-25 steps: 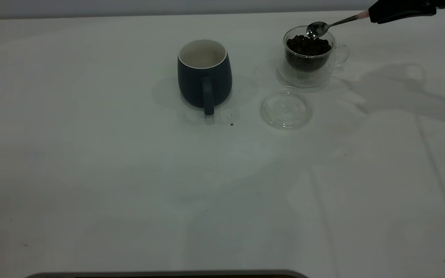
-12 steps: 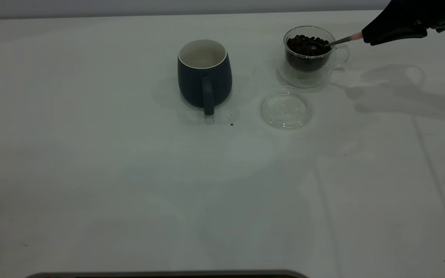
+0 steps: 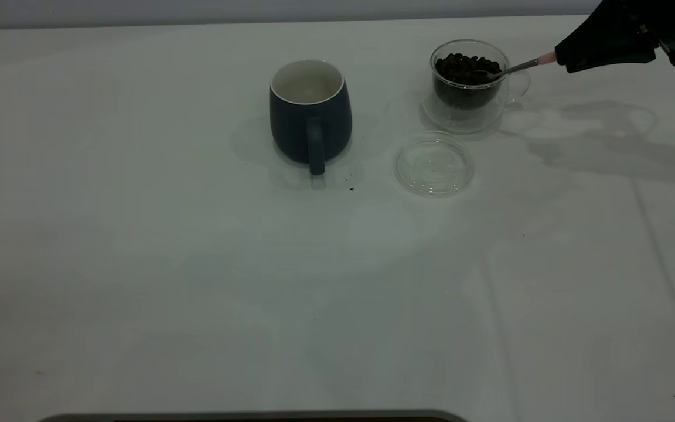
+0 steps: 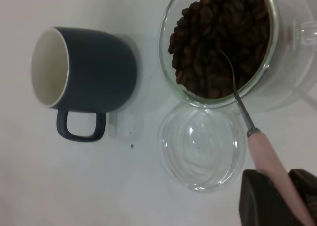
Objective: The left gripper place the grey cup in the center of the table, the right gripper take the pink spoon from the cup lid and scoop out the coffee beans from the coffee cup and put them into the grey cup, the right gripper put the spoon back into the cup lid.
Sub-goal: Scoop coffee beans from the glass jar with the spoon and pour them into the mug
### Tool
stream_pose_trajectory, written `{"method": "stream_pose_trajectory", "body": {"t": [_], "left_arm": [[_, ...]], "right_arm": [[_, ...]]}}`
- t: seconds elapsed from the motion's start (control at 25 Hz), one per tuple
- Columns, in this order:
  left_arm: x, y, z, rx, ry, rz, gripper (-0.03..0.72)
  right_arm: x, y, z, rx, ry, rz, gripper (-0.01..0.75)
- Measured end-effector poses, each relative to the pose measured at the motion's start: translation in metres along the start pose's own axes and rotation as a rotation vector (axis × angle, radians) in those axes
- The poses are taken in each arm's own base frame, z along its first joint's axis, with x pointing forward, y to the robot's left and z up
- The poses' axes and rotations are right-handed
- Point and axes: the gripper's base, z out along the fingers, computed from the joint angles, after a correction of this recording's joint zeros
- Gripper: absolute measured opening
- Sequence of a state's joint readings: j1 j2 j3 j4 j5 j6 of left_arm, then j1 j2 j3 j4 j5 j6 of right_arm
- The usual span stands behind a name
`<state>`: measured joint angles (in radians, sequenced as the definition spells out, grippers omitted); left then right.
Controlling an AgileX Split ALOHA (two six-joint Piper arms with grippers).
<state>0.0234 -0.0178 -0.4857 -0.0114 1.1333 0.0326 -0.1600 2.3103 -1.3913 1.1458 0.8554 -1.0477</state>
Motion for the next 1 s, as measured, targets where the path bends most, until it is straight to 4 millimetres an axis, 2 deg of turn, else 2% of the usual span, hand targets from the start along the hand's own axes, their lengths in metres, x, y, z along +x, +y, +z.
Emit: {"method": "stream_pose_trajectory", "body": {"t": [0.28, 0.48, 1.0], "left_arm": [[0.0, 0.0, 0.0, 0.0, 0.0, 0.0, 0.565], [0.0, 0.0, 0.0, 0.0, 0.0, 0.0, 0.565], [0.0, 0.0, 0.0, 0.0, 0.0, 0.0, 0.565]], "right_arm": [[-0.002, -0.011, -0.013, -0.028, -0.042, 0.069, 0.106], [-0.002, -0.011, -0.014, -0.04, -0.038, 0.082, 0.106], [-0.005, -0.001, 0.002, 0.005, -0.057, 0.03, 0.106]]}}
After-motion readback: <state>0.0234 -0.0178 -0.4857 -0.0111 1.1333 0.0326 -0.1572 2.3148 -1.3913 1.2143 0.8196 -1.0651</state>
